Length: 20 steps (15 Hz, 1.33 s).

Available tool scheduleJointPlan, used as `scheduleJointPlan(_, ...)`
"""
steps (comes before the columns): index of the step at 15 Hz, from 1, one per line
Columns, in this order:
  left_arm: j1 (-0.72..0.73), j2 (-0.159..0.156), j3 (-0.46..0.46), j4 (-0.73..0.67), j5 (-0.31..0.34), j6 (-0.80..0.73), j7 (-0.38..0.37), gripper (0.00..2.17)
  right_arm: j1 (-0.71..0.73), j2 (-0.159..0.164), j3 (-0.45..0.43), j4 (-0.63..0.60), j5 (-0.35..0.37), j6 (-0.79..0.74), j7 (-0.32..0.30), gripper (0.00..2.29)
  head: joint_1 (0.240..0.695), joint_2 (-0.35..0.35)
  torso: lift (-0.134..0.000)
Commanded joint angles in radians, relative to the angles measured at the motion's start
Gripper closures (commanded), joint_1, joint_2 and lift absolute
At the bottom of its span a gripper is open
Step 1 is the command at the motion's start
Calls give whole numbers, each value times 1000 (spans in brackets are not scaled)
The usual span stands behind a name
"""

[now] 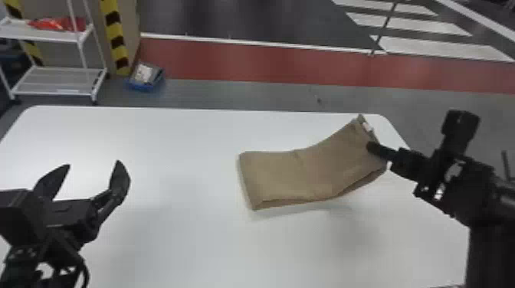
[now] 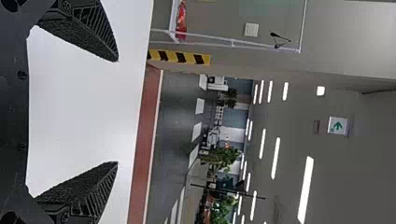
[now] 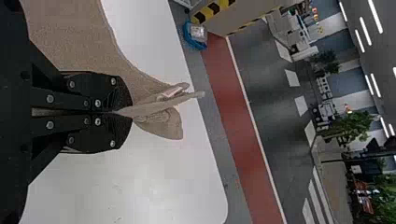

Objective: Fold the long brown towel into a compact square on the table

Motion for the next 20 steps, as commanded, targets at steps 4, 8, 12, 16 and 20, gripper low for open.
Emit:
scheduleJointPlan(4,0,-2,-2,0,0,0,2,90,14,68,195,-98,22,-5,-11,1538,695,-137,-123)
scheduleJointPlan(8,7,-2,8,-1,0,0,2,90,77,79,389,-144,70,-26,-17,1538,695,-17,-123)
scheduleJointPlan(12,7,0,12,7,5,0,0,90,108,87,493,-178,145,-2,-15,1534,695,57,-123)
scheduleJointPlan(16,6,0,11,8,6,0,0,90,123,91,564,-168,226,26,-20,1534,695,98,-123)
scheduleJointPlan(20,6,0,12,10,6,0,-2,90,136,94,539,-210,237,60,-49,1534,695,105,-123)
